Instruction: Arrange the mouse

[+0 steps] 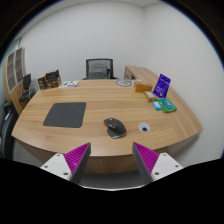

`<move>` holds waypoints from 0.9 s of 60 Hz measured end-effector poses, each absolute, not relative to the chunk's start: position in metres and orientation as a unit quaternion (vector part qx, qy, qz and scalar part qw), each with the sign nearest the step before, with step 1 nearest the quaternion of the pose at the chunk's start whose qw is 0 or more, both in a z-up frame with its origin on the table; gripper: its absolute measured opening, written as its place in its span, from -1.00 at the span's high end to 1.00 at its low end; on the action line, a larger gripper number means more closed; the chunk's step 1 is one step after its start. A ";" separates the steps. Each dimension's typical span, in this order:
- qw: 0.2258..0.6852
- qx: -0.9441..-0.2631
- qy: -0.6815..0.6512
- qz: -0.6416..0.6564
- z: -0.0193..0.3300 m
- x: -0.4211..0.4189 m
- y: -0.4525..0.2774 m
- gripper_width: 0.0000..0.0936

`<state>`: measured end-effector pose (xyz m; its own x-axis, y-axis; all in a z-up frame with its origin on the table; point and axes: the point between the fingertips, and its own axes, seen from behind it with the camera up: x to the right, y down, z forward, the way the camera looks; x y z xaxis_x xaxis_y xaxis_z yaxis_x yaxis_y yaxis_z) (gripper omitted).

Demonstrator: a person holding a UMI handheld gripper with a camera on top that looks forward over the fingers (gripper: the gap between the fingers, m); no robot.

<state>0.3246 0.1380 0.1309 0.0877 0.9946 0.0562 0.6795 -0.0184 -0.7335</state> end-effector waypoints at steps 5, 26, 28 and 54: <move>0.313 -0.664 -0.630 0.255 0.115 0.303 0.145 -0.84; 0.311 -0.655 -0.642 0.251 0.048 0.223 0.181 -0.83; 0.315 -0.652 -0.643 0.250 0.043 0.216 0.183 -0.84; 0.297 -0.643 -0.660 0.251 -0.006 0.151 0.192 -0.84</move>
